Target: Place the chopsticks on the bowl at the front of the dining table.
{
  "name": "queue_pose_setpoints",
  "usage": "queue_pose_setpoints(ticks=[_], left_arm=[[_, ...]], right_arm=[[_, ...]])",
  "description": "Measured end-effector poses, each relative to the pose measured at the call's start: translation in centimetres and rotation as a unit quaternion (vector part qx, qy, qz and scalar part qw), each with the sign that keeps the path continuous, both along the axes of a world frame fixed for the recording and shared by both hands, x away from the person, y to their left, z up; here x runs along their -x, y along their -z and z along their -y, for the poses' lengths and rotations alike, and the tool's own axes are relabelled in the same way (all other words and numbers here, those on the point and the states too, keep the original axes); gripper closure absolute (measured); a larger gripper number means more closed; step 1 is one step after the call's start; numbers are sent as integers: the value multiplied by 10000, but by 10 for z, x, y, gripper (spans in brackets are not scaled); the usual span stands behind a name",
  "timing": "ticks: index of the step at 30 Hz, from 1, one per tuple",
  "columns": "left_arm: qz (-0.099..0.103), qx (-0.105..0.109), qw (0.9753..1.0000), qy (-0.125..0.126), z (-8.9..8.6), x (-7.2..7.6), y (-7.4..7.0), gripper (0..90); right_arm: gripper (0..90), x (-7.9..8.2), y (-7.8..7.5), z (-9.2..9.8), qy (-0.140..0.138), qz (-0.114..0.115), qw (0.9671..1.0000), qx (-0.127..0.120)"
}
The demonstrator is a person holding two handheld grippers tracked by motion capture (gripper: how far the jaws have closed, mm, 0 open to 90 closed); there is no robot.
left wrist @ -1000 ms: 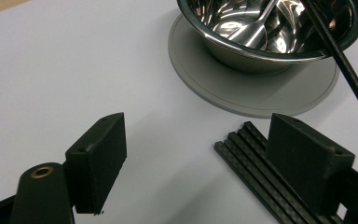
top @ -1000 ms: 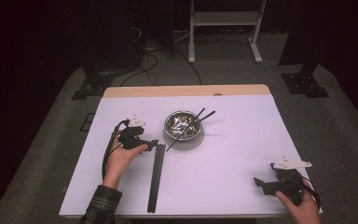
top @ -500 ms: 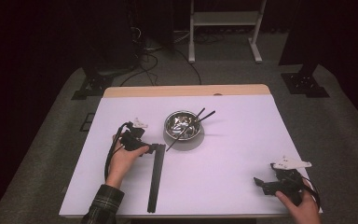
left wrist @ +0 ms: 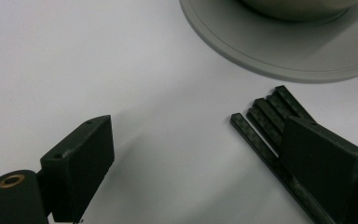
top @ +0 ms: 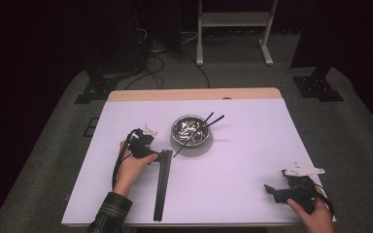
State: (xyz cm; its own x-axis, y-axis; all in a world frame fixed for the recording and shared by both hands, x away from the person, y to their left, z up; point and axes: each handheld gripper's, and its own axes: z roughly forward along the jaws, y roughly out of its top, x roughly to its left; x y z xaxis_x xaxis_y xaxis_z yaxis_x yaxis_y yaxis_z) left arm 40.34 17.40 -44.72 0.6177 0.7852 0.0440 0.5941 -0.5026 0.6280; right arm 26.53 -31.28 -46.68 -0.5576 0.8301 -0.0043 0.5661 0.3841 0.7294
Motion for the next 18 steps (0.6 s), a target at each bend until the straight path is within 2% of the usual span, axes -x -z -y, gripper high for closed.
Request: queue_pose_setpoints(ticks=[13, 18], left_arm=[[-47, 29, 10000, -47, -2, 0, 1, 93], [-5, 105, 9999, -53, -5, 3, -2, 93]], right_arm=[[100, 0, 0, 0, 0, 1, 10000, 0], [100, 0, 0, 0, 2, 1, 10000, -2]])
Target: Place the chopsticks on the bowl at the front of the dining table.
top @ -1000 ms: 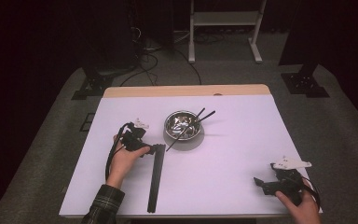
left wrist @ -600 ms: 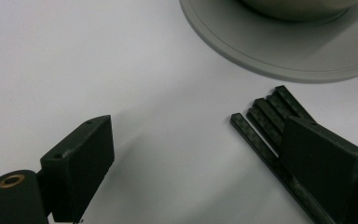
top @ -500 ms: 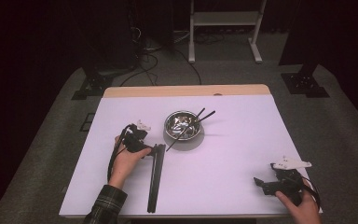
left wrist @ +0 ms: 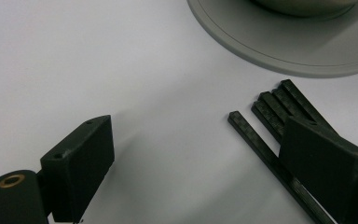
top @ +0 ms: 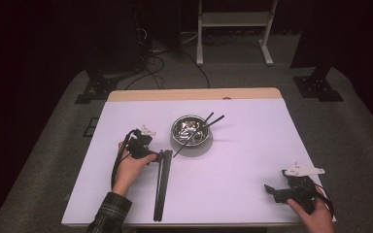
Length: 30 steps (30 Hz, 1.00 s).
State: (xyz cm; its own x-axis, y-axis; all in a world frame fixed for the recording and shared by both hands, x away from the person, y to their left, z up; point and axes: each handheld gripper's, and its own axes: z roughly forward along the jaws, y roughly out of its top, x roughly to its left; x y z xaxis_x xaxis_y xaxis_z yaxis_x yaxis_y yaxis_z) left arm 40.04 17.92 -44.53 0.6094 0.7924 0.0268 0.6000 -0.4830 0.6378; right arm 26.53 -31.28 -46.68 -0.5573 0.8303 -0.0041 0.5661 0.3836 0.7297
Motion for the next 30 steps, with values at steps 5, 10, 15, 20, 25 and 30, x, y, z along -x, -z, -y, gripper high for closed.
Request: queue_pose_setpoints(ticks=[5, 10, 15, 20, 25, 30], left_arm=[[55, 99, 9999, 23, -2, 5, -5, 93], [88, 144, 9998, 58, -3, 12, -10, 93], [92, 180, 9998, 63, -5, 18, -11, 93], [104, 187, 9997, 93, -6, 28, -12, 93], [76, 168, 9997, 162, -7, 37, -12, 93], [130, 201, 9995, 202, -7, 49, -17, 93]], right_arm=[[100, 0, 0, 0, -2, 0, 10000, 2], [100, 0, 0, 0, -2, 1, 10000, 2], [100, 0, 0, 0, -2, 1, 10000, 2], [100, 0, 0, 0, -1, 1, 10000, 3], [100, 0, 0, 0, 1, -2, 10000, -2], [100, 0, 0, 0, 4, -3, 10000, -6]])
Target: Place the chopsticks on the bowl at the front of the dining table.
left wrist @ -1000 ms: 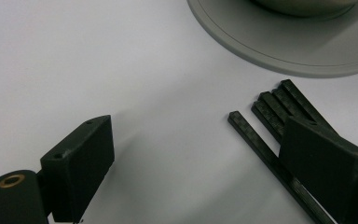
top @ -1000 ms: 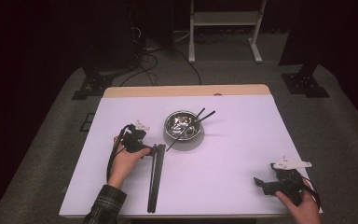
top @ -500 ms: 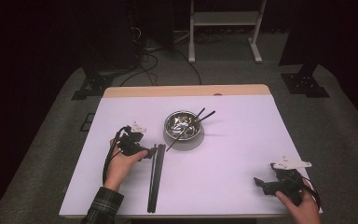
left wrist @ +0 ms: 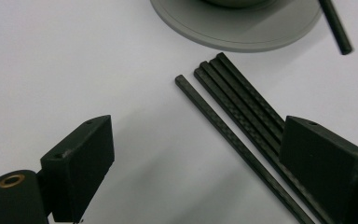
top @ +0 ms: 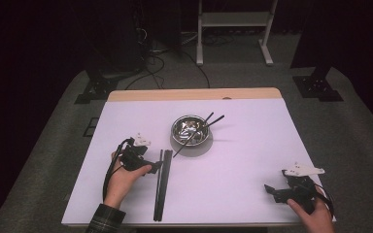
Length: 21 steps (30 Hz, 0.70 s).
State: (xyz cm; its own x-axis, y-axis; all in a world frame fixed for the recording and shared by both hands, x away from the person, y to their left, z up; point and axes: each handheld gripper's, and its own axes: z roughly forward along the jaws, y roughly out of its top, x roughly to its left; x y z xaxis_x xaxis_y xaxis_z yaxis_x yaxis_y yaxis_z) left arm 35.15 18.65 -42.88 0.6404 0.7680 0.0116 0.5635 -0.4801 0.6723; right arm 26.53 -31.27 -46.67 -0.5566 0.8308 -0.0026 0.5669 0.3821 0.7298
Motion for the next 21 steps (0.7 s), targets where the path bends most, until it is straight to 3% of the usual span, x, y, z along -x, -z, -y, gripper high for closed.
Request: queue_pose_setpoints(ticks=[21], left_arm=[[2, 152, 9998, 109, -10, 37, -2, 93]], right_arm=[[100, 0, 0, 0, 0, 1, 10000, 1]])
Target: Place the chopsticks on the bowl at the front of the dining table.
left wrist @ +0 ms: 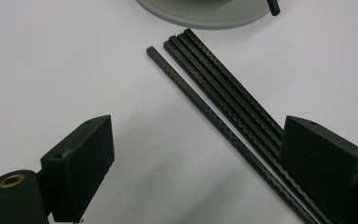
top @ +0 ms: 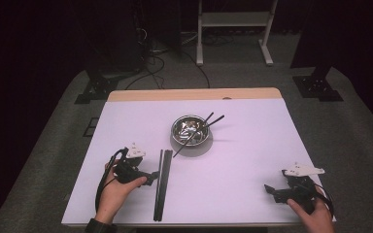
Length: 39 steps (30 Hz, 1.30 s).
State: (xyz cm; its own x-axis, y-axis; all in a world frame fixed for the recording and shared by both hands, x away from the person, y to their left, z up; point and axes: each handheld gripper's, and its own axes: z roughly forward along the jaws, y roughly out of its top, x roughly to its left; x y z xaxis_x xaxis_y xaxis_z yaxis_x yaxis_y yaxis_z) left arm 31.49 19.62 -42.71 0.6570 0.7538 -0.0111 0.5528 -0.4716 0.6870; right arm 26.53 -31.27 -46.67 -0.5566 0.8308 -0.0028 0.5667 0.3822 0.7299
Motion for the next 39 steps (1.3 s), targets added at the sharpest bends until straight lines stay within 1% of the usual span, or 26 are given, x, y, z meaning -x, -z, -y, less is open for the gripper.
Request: queue_pose_setpoints(ticks=[5, 8, 11, 14, 15, 21, 39], left_arm=[[-11, 21, 10000, -20, -3, 9, 2, 93], [-43, 51, 10000, 18, -5, 15, 4, 93], [-51, 39, 10000, 39, -6, 21, 5, 93], [-51, -22, 10000, 25, -8, 26, 7, 93], [-42, -15, 10000, 3, -8, 29, 8, 93], [-69, 0, 10000, 45, -8, 39, 10, 93], [-190, -52, 9996, 194, 1, 55, 21, 93]], right_arm=[[100, 0, 0, 0, -3, 0, 10000, 2], [100, 0, 0, 0, -1, 0, 10000, 0], [100, 0, 0, 0, -4, 1, 10000, 3], [100, 0, 0, 0, -8, 2, 10000, 8], [100, 0, 0, 0, -8, 2, 10000, 8], [100, 0, 0, 0, -6, 0, 10000, 7], [100, 0, 0, 0, -6, 0, 10000, 8]])
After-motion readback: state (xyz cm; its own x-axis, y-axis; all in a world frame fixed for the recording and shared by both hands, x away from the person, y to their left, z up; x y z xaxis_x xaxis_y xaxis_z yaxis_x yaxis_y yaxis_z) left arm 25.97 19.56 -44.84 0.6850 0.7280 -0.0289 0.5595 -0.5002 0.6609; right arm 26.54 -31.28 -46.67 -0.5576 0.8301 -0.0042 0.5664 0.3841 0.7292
